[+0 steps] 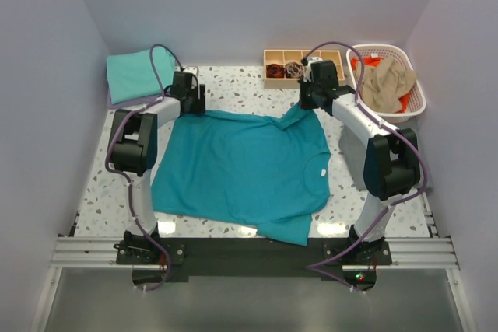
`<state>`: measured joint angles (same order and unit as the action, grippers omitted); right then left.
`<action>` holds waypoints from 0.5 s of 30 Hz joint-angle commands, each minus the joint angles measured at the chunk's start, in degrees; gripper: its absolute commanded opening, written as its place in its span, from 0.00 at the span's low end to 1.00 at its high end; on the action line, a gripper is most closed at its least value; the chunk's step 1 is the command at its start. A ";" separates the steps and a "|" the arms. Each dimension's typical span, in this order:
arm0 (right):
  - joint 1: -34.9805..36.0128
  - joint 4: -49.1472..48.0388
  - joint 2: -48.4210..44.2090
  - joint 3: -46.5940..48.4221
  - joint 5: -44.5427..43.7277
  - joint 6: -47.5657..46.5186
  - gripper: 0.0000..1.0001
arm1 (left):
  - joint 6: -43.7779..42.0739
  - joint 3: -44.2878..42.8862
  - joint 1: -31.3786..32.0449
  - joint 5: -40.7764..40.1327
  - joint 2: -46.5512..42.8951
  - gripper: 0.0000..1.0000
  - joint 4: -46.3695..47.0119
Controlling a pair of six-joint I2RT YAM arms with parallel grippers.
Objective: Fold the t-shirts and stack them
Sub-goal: Flatten the tshirt out
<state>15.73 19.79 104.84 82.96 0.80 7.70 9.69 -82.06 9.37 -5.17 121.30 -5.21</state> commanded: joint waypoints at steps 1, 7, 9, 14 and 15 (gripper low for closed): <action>-0.17 -0.10 -2.80 -0.08 1.05 0.65 0.00 | 2.08 -2.67 -0.67 -0.37 -0.80 0.70 -0.59; -0.08 0.33 -3.23 -0.08 0.87 0.65 0.00 | 2.35 -4.24 -0.84 0.42 0.70 0.19 -1.38; -0.08 0.60 -3.67 -0.17 0.96 0.73 0.00 | 2.35 -4.16 -0.84 0.60 0.78 0.10 -1.38; -0.08 0.86 -5.52 -1.22 0.78 0.73 0.00 | 2.26 -4.77 -0.93 0.07 0.44 0.02 -3.22; -0.17 0.86 -5.69 -1.48 0.87 0.73 0.00 | 2.26 -4.51 -0.93 -0.19 0.00 0.13 -3.57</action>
<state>15.73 20.21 103.26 82.21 1.04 7.90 11.44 -84.31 9.06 -4.80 121.67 -7.20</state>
